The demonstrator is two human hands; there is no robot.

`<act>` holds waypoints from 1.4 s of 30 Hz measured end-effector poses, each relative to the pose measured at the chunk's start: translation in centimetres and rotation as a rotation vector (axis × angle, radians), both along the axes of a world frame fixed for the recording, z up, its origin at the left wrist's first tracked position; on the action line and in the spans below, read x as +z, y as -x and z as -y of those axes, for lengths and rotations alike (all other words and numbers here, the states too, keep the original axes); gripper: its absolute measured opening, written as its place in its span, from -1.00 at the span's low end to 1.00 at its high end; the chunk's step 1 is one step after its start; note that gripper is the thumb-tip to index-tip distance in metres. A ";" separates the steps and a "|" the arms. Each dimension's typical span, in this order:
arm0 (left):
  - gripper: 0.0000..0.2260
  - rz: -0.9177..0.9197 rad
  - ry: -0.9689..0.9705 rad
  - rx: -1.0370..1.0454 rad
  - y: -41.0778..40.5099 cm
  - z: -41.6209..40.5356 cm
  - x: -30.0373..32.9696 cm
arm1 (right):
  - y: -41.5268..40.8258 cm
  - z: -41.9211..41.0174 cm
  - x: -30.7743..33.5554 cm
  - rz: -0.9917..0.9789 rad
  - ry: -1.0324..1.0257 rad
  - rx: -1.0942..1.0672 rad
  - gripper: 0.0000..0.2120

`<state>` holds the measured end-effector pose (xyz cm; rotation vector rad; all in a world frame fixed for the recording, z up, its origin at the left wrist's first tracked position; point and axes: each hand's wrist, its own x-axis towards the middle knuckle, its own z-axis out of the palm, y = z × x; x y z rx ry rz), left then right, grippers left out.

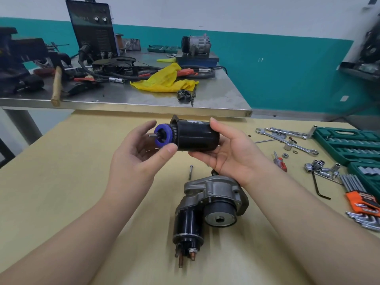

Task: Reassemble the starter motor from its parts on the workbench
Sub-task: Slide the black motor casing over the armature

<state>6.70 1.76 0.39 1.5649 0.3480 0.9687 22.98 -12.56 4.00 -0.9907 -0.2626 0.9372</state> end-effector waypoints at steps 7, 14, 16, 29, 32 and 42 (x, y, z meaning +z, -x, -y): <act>-0.10 -0.112 -0.102 -0.217 -2.7 0.3 1.5 | -0.4 0.1 0.7 -0.037 -0.045 0.153 -0.43; -0.27 0.319 0.242 -0.341 -5.8 2.5 4.3 | -0.2 0.1 1.9 -0.122 -0.110 0.289 -0.34; -0.25 0.359 0.340 -0.346 -6.4 3.2 4.9 | 0.0 0.1 2.0 -0.137 -0.146 0.284 -0.36; -0.47 -0.057 -0.047 -0.094 -3.2 -0.4 3.8 | 0.0 0.9 2.6 0.971 0.352 -0.203 -0.87; -0.51 -0.218 -0.149 0.007 -1.2 -0.3 2.8 | 1.9 1.5 3.9 1.270 0.133 -0.181 -0.91; -0.53 -0.326 -0.319 0.130 2.9 0.2 -0.8 | 4.5 1.4 2.7 1.881 0.436 -0.023 -0.75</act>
